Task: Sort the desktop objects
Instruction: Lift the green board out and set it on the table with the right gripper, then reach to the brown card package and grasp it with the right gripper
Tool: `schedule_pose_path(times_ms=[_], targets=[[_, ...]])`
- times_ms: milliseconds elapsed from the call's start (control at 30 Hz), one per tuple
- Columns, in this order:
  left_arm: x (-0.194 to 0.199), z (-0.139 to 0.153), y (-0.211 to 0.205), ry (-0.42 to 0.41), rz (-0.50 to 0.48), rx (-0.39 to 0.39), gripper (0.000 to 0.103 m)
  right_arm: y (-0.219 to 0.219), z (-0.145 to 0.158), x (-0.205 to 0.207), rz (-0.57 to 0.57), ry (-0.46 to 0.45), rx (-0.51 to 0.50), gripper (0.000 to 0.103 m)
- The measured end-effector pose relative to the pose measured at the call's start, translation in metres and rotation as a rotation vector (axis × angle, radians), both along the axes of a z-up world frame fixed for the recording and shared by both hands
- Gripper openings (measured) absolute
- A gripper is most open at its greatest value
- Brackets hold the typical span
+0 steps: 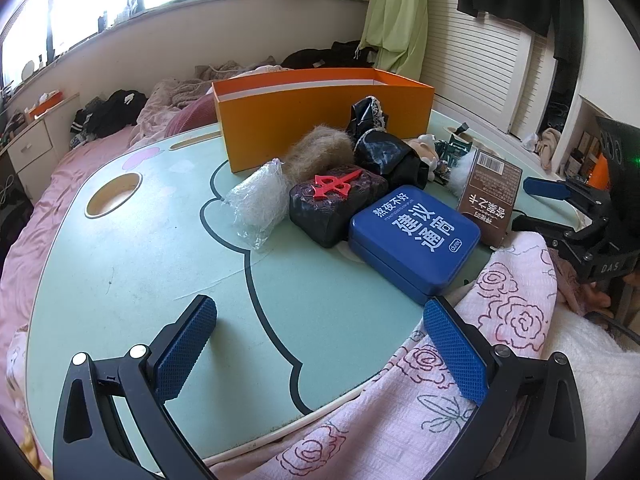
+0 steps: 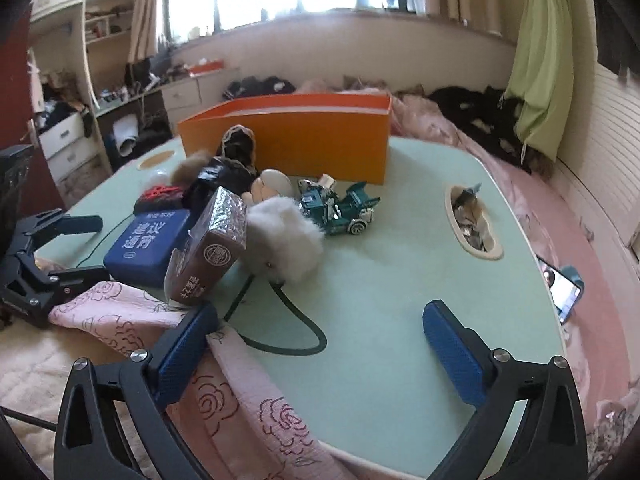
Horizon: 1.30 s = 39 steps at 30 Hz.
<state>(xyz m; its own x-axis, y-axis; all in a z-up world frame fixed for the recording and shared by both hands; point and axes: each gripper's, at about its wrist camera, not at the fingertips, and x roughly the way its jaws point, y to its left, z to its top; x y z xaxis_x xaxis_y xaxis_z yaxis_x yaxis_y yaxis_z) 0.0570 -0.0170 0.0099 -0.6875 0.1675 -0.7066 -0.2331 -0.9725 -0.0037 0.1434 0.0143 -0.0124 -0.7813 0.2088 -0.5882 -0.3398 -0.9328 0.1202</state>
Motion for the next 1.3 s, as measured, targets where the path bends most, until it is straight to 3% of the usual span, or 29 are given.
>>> schedule_pose_path(times_ms=[1300], targets=[[-0.0009,0.0002,0.0,0.002,-0.008,-0.001,0.103,-0.006,-0.0032,-0.0025,-0.06,0.026,0.024,0.103]])
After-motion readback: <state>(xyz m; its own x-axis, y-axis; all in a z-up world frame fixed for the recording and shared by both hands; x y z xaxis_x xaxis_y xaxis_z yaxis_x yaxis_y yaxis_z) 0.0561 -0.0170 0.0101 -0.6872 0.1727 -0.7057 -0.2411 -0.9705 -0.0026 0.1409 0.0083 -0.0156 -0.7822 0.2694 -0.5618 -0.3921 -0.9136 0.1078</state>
